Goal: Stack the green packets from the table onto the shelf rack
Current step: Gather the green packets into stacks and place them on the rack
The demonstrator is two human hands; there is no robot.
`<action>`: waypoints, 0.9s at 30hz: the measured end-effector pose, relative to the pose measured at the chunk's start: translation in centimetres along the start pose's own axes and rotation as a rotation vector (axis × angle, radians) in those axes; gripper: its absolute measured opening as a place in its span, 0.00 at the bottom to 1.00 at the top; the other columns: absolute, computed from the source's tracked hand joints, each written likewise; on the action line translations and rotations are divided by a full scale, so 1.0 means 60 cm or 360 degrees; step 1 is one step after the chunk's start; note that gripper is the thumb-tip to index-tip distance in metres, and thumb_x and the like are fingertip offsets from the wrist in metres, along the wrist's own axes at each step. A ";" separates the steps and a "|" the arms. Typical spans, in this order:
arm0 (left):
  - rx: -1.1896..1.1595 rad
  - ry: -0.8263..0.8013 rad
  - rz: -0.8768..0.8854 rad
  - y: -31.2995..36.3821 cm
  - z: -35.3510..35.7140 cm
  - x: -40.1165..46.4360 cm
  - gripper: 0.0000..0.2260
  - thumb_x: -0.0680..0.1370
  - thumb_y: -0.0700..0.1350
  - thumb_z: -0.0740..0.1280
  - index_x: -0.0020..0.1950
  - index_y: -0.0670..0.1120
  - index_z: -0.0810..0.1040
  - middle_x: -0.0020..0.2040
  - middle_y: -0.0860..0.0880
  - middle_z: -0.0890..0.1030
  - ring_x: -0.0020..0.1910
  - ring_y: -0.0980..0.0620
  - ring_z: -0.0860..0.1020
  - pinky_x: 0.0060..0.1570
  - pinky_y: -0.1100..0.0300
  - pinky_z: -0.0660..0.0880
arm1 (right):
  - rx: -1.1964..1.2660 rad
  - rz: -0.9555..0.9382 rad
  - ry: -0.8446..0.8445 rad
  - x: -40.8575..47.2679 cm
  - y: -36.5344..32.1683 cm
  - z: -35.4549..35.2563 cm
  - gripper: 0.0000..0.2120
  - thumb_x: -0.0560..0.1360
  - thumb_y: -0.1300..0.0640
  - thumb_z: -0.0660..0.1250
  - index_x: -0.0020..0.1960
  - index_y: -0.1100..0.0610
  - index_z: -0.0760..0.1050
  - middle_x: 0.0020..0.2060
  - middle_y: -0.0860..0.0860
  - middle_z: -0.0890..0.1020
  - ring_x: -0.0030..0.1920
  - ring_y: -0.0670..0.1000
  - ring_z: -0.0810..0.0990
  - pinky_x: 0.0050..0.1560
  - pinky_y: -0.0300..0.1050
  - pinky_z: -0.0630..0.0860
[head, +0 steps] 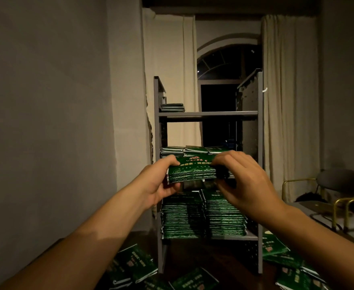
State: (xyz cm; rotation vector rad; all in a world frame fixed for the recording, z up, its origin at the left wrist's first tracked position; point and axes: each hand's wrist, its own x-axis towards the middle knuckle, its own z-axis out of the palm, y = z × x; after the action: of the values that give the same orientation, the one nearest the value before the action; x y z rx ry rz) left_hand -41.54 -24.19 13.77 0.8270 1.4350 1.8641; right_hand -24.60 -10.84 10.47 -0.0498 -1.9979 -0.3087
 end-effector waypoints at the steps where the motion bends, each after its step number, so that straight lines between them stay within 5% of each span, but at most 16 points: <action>1: 0.0001 -0.0005 -0.0001 0.004 0.000 0.003 0.14 0.77 0.42 0.66 0.62 0.42 0.78 0.48 0.44 0.82 0.40 0.50 0.79 0.25 0.65 0.74 | 0.0012 0.0005 -0.0008 0.005 0.003 0.001 0.18 0.69 0.59 0.72 0.58 0.54 0.75 0.54 0.48 0.77 0.55 0.50 0.76 0.55 0.47 0.76; 5: 0.0064 -0.0072 -0.0058 0.023 -0.006 0.016 0.10 0.79 0.40 0.64 0.59 0.42 0.77 0.48 0.43 0.80 0.37 0.52 0.76 0.24 0.66 0.73 | 0.0130 0.0009 -0.0064 0.018 0.020 0.007 0.23 0.67 0.61 0.73 0.60 0.53 0.74 0.59 0.46 0.76 0.64 0.46 0.72 0.69 0.35 0.65; 8: 0.0074 -0.0115 -0.0057 0.033 -0.011 0.028 0.07 0.79 0.40 0.66 0.57 0.41 0.77 0.51 0.41 0.80 0.41 0.51 0.78 0.26 0.67 0.75 | 0.0300 0.0040 -0.0054 0.026 0.025 0.011 0.20 0.70 0.61 0.70 0.61 0.54 0.74 0.59 0.47 0.78 0.64 0.43 0.74 0.68 0.30 0.64; 16: 0.0111 0.0010 0.0023 0.061 0.008 0.056 0.03 0.79 0.39 0.67 0.46 0.42 0.75 0.45 0.43 0.79 0.37 0.52 0.77 0.24 0.70 0.73 | 0.0264 -0.0125 0.0105 0.046 0.025 0.018 0.17 0.72 0.61 0.70 0.60 0.58 0.75 0.54 0.50 0.78 0.55 0.49 0.78 0.57 0.42 0.76; 20: -0.0076 0.0028 0.0188 0.067 0.022 0.052 0.09 0.84 0.46 0.62 0.51 0.41 0.75 0.47 0.41 0.82 0.45 0.47 0.81 0.33 0.63 0.80 | 0.0119 -0.0110 0.0175 0.049 0.035 0.014 0.15 0.72 0.60 0.71 0.58 0.59 0.76 0.52 0.51 0.78 0.52 0.50 0.78 0.52 0.46 0.79; 22: 0.0304 0.0223 0.0482 0.050 0.022 0.054 0.15 0.86 0.47 0.55 0.53 0.40 0.77 0.42 0.43 0.84 0.40 0.47 0.82 0.38 0.56 0.81 | 0.0053 -0.0011 0.0240 0.055 0.045 0.017 0.15 0.72 0.59 0.71 0.58 0.59 0.76 0.51 0.51 0.78 0.50 0.51 0.77 0.48 0.50 0.79; 24: 0.1230 0.0443 0.1009 0.021 0.011 0.059 0.15 0.85 0.45 0.54 0.52 0.41 0.79 0.42 0.46 0.83 0.41 0.49 0.81 0.44 0.53 0.80 | 0.0009 0.0098 0.0240 0.063 0.055 0.024 0.16 0.72 0.58 0.71 0.59 0.58 0.75 0.52 0.51 0.77 0.51 0.52 0.77 0.48 0.52 0.79; 27: 0.2201 0.0350 0.1539 -0.022 -0.004 0.062 0.14 0.84 0.50 0.54 0.54 0.45 0.77 0.49 0.49 0.78 0.49 0.51 0.75 0.54 0.53 0.75 | -0.0070 0.0136 0.0167 0.079 0.057 0.043 0.18 0.72 0.59 0.73 0.60 0.57 0.75 0.53 0.51 0.77 0.52 0.52 0.77 0.49 0.51 0.79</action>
State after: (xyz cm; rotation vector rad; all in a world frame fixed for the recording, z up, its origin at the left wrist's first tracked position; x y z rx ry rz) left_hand -43.82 -21.11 12.79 2.3039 2.8053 1.2234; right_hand -28.32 -7.41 14.32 -0.1438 -1.8792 -0.2939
